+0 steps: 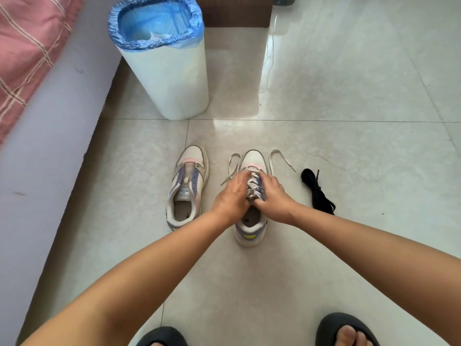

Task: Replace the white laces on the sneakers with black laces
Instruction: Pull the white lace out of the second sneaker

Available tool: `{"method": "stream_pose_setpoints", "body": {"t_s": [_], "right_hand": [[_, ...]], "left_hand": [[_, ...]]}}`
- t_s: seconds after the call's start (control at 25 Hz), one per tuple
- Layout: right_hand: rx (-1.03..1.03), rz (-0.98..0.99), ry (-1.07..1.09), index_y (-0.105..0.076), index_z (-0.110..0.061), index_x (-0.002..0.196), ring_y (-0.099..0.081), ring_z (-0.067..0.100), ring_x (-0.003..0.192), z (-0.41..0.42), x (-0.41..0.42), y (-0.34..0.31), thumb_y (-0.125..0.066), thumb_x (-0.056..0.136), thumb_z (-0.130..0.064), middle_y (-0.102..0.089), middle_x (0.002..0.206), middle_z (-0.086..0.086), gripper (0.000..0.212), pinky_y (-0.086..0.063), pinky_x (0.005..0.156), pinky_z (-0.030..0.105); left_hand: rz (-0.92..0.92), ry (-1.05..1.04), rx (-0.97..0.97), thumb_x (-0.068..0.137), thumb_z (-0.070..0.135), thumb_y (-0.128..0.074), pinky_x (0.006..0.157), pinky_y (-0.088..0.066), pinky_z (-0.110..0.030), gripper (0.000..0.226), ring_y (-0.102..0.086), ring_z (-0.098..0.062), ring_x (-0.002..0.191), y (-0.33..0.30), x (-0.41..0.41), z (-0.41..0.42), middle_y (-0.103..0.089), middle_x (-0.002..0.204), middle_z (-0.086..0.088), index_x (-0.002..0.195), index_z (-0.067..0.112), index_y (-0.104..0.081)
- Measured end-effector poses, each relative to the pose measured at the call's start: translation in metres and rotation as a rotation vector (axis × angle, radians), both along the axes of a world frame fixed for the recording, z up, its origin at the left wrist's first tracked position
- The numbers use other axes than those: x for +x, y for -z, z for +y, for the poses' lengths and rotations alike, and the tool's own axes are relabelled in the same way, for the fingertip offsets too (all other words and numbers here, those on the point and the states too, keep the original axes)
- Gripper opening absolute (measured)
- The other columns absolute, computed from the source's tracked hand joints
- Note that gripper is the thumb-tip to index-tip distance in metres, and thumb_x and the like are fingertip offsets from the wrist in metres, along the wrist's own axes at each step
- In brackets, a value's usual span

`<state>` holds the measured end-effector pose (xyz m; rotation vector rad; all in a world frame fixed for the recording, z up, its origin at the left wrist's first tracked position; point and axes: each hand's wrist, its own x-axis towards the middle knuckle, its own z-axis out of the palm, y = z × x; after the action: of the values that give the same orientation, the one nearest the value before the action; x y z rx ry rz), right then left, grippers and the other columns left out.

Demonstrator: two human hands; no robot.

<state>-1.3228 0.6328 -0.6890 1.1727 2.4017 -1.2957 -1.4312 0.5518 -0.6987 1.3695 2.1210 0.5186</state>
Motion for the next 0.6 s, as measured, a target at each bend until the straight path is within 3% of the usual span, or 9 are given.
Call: {"method": "stream_pose_setpoints", "body": {"t_s": [0.12, 0.2, 0.32, 0.44, 0.52, 0.6], "right_hand": [[-0.067, 0.026, -0.025, -0.019, -0.011, 0.147, -0.029, 0.023, 0.137, 0.011, 0.007, -0.003, -0.046, 0.090, -0.013, -0.030, 0.148, 0.007, 0.063, -0.024, 0.112, 0.031], [-0.112, 0.021, -0.063, -0.020, -0.018, 0.144, -0.040, 0.020, 0.130, 0.018, 0.016, -0.006, -0.048, 0.090, -0.014, -0.041, 0.139, 0.004, 0.062, -0.030, 0.110, 0.034], [0.066, -0.019, -0.150, -0.032, -0.028, 0.129, -0.043, 0.017, 0.123, 0.020, 0.027, -0.003, -0.052, 0.086, -0.017, -0.044, 0.126, -0.004, 0.048, -0.026, 0.109, 0.045], [0.296, 0.060, -0.207, -0.050, -0.022, 0.113, -0.042, 0.021, 0.115, 0.014, 0.023, -0.004, -0.053, 0.083, -0.013, -0.044, 0.121, 0.000, 0.031, -0.026, 0.102, 0.041], [0.414, 0.091, -0.256, -0.062, -0.014, 0.103, -0.044, 0.028, 0.113, 0.010, 0.022, 0.000, -0.052, 0.081, -0.010, -0.047, 0.121, 0.008, 0.025, -0.028, 0.098, 0.041], [0.413, 0.103, -0.285, -0.067, -0.011, 0.094, -0.044, 0.033, 0.112, 0.006, 0.024, 0.005, -0.053, 0.081, -0.007, -0.049, 0.121, 0.013, 0.020, -0.032, 0.096, 0.042]], "left_hand": [[-0.126, -0.106, 0.160, 0.078, -0.008, -0.052, 0.090, -0.043, -0.031, 0.043, -0.050, -0.025, 0.115, -0.001, -0.001, -0.009, -0.036, 0.134, -0.010, 0.118, 0.006, -0.048], [-0.124, -0.059, 0.135, 0.079, -0.011, -0.050, 0.090, -0.038, -0.023, 0.030, -0.046, -0.024, 0.120, 0.001, -0.004, -0.021, -0.032, 0.138, -0.014, 0.104, 0.004, -0.055], [-0.062, 0.083, 0.178, 0.079, -0.013, -0.047, 0.095, -0.043, -0.031, 0.031, -0.044, -0.029, 0.127, 0.006, -0.004, -0.030, -0.027, 0.144, -0.023, 0.094, 0.011, -0.060], [-0.076, 0.036, 0.114, 0.085, -0.005, -0.051, 0.094, -0.044, -0.032, 0.018, -0.042, -0.024, 0.125, -0.001, 0.002, -0.023, -0.023, 0.144, -0.016, 0.087, 0.007, -0.064], [-0.240, -0.156, 0.127, 0.084, -0.002, -0.059, 0.090, -0.038, -0.017, 0.018, -0.045, -0.016, 0.111, -0.011, 0.005, -0.016, -0.032, 0.125, -0.006, 0.075, 0.014, -0.058], [-0.651, -0.396, 0.124, 0.080, -0.008, -0.063, 0.079, -0.038, -0.012, 0.034, -0.049, -0.003, 0.088, -0.023, 0.000, -0.013, -0.047, 0.098, 0.003, 0.067, 0.020, -0.048]]}}
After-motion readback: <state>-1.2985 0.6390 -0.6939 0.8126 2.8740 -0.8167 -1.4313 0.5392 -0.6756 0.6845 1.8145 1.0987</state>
